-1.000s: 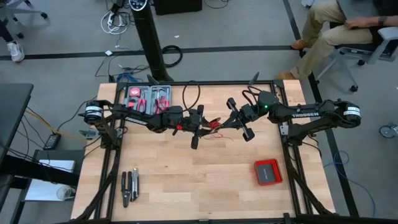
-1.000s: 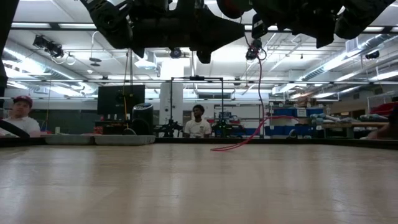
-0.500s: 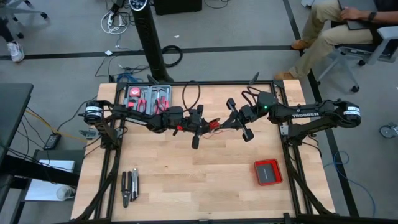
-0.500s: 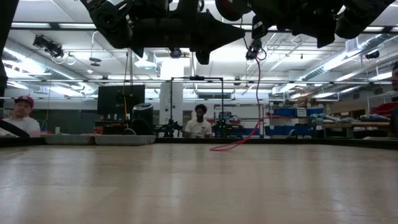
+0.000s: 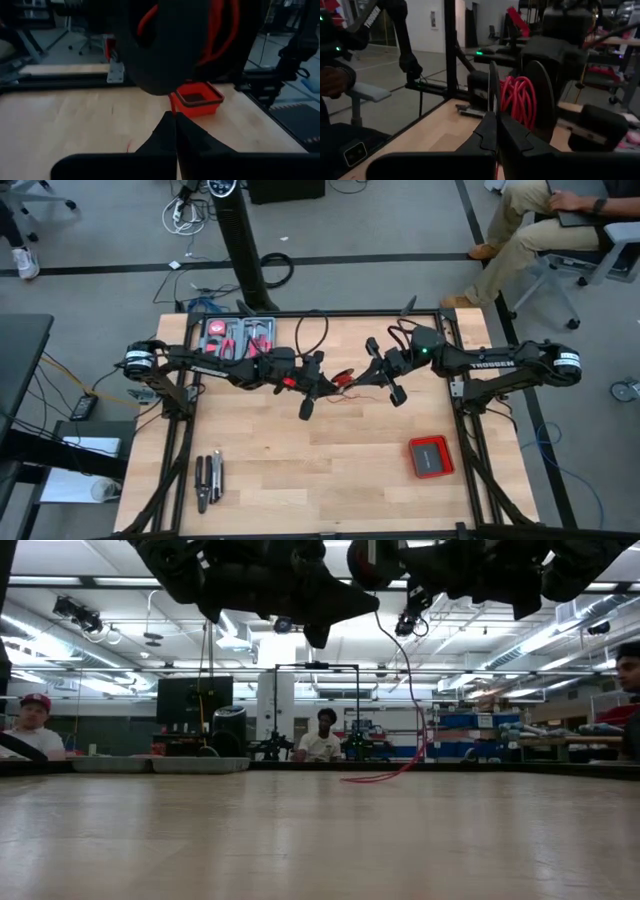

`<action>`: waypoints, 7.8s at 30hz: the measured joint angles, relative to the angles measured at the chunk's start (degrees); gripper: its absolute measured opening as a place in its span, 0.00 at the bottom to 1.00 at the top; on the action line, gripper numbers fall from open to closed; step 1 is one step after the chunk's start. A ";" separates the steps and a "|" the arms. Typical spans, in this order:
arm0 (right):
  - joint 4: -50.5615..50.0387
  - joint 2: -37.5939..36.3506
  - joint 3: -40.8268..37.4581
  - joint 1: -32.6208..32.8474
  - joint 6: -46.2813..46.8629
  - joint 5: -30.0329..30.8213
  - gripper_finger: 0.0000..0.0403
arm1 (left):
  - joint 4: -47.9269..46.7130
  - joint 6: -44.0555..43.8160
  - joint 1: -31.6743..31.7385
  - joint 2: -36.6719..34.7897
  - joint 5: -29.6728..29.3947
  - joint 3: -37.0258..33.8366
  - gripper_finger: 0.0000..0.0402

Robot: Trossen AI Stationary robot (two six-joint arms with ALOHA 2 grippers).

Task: Coil cords
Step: Coil the red wire onto the spool

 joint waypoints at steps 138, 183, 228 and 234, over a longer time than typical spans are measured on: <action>-1.00 -0.12 -0.02 4.68 60.49 -4.41 0.00 | -14.20 55.76 -8.99 -6.24 -34.73 7.23 0.13; 1.11 -0.05 0.05 2.92 56.61 -3.87 0.00 | -5.68 -3.84 -9.41 -2.45 -16.17 0.90 0.19; -3.92 -0.05 -0.02 2.60 52.41 -6.68 0.00 | -2.18 -13.27 -6.86 1.28 -7.21 0.96 0.01; -8.28 -0.07 0.00 2.47 53.35 -9.97 0.00 | -7.72 -11.21 -4.81 -2.94 -5.58 0.98 0.01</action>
